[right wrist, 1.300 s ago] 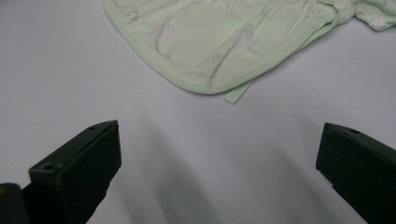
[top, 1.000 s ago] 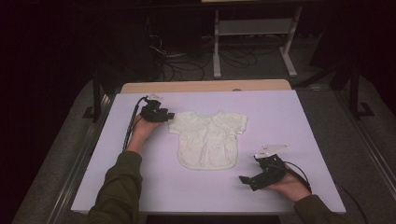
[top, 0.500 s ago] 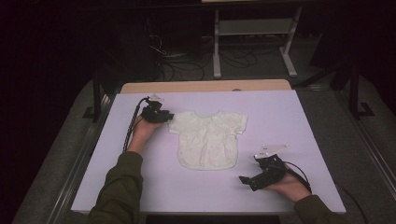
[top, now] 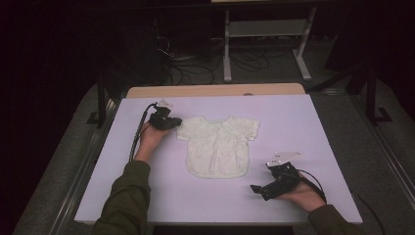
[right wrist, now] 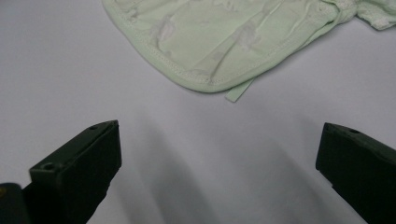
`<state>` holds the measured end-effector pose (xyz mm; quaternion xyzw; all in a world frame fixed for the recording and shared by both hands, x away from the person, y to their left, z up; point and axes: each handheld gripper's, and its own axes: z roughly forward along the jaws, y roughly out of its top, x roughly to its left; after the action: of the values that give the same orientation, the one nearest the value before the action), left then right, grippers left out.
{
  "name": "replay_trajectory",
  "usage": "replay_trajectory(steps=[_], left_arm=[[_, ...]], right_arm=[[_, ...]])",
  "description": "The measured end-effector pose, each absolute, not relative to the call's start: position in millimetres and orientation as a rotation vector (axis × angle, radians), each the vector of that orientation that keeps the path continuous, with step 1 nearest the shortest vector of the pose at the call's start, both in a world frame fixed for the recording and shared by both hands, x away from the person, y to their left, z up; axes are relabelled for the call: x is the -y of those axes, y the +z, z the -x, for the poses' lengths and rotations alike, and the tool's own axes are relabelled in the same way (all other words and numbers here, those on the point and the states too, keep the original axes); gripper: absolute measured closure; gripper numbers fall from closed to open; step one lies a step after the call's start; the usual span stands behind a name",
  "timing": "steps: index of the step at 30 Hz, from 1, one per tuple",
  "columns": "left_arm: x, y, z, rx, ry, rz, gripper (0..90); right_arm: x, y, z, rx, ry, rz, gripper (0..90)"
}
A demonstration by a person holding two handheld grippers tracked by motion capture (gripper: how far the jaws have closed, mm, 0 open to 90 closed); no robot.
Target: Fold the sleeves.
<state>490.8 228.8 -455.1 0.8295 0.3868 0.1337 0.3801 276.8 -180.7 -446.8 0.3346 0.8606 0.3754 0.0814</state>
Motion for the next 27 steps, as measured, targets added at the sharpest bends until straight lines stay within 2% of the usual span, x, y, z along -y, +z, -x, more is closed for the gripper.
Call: replay_trajectory(steps=[16, 27], left_arm=[[-231.0, -449.9, -487.1, -1.036, 0.276, -2.038, 86.9], [-221.5, -441.9, -477.1, -0.991, 0.252, -2.022, 86.8]], right_arm=[[180.9, -446.7, -276.7, -2.570, 1.121, -1.004, 0.0], [180.7, -447.1, -277.2, -2.569, 1.115, -1.010, 0.0]])
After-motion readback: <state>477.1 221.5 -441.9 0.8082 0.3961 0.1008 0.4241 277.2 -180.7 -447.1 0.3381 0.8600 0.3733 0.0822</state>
